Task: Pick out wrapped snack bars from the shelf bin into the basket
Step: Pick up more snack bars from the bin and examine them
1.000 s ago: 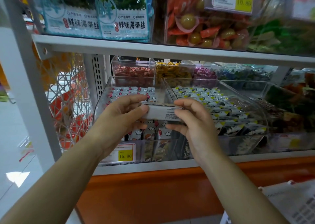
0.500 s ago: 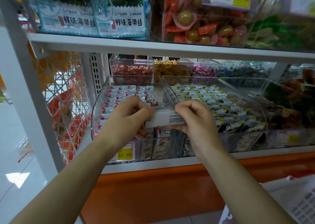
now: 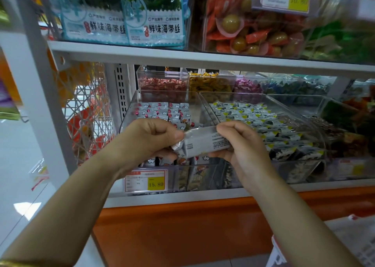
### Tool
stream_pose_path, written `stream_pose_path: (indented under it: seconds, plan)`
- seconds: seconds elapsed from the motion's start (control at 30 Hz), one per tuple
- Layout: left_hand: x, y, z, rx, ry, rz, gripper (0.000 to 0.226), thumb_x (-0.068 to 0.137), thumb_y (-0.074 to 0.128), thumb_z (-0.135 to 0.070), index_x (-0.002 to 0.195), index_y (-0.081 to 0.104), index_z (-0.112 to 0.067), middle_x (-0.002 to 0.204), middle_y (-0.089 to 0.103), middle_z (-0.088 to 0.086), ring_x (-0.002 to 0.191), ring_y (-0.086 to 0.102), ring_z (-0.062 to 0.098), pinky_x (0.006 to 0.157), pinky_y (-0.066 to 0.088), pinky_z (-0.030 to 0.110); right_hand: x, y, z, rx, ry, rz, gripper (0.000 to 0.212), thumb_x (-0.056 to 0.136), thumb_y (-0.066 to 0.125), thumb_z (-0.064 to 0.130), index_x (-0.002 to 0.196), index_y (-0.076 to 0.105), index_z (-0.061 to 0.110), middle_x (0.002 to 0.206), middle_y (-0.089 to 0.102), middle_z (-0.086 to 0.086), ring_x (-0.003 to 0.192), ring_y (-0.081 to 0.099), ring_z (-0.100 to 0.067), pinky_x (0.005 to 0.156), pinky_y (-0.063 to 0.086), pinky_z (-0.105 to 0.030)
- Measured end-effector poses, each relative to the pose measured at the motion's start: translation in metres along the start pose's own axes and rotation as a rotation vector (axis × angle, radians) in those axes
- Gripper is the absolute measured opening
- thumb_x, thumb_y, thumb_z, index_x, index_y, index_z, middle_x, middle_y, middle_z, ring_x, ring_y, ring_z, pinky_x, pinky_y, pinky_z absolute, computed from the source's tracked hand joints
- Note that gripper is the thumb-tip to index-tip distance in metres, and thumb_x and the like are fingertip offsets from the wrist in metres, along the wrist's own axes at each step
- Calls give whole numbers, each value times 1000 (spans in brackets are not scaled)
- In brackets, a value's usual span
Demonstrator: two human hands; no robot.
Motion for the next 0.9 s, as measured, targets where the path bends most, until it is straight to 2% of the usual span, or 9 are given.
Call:
stream_pose_path:
  seconds: [0.17, 0.27, 0.37, 0.43, 0.5, 0.57, 0.67, 0.8, 0.9]
  plan:
    - [-2, -2, 1, -5, -3, 60, 15, 82, 58, -10, 88, 72, -11, 89, 74, 5, 78, 70, 13, 69, 54, 16, 0, -3, -2, 41, 25, -28, 33, 89, 59, 11, 61, 70, 24, 63, 65, 11, 64, 66, -7, 54, 55, -26]
    - [-2, -2, 1, 15, 4, 13, 20, 89, 53, -4, 90, 71, -11, 84, 74, 1, 72, 68, 10, 65, 54, 15, -1, -3, -2, 54, 29, -31, 32, 88, 59, 10, 61, 70, 22, 65, 66, 9, 66, 67, -8, 55, 55, -26]
    - [0, -2, 2, -29, -11, -98, 22, 93, 50, -11, 89, 71, -13, 81, 74, -2, 69, 67, 9, 61, 53, 16, -2, -5, -2, 51, 18, -84, 26, 87, 62, 10, 64, 71, 20, 73, 68, 1, 71, 69, -12, 57, 56, -25]
    - [0, 3, 2, -79, -18, -106, 20, 93, 50, -20, 97, 69, -15, 89, 73, -1, 78, 69, 9, 64, 54, 18, -3, -7, -2, 35, 2, -146, 22, 85, 64, 11, 67, 71, 19, 74, 69, 0, 73, 69, -13, 58, 56, -24]
    - [0, 10, 3, 12, 13, -82, 23, 88, 57, -23, 110, 63, -21, 104, 67, -1, 86, 68, 8, 68, 54, 18, -3, -8, -3, 27, 5, -163, 17, 84, 65, 11, 72, 73, 18, 75, 71, 1, 76, 70, -13, 61, 56, -24]
    - [1, 13, 2, 79, 41, -115, 23, 89, 58, -17, 111, 61, -24, 107, 63, 1, 84, 68, 9, 68, 53, 15, -3, -8, -3, 35, 51, -107, 10, 83, 65, 14, 79, 74, 14, 82, 73, -5, 80, 71, -16, 62, 56, -25]
    - [0, 5, 0, 56, 57, -228, 21, 91, 56, -11, 106, 62, -23, 104, 63, 3, 77, 68, 7, 65, 51, 10, -3, -7, -2, 95, 158, 18, 14, 78, 65, 20, 79, 75, 10, 84, 74, -11, 79, 72, -22, 59, 57, -23]
    - [0, 3, 2, 70, 54, -217, 23, 92, 54, -10, 111, 62, -19, 106, 62, 4, 75, 67, 5, 64, 50, 9, -4, -7, -2, 142, 261, 93, 25, 69, 65, 25, 81, 72, 4, 83, 74, -13, 75, 72, -23, 57, 58, -25]
    - [2, 3, 4, 66, 51, -213, 21, 92, 54, -11, 107, 64, -22, 102, 66, 4, 76, 69, 9, 68, 55, 15, -5, -9, -4, 218, 346, 98, 33, 68, 66, 22, 90, 69, -3, 83, 73, -16, 72, 71, -24, 54, 58, -26]
Point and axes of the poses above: each hand's wrist, its own x-axis towards the middle knuckle, its own y-axis out of the palm, z = x × y, the point moved 4 cm from there along x, towards the middle knuckle
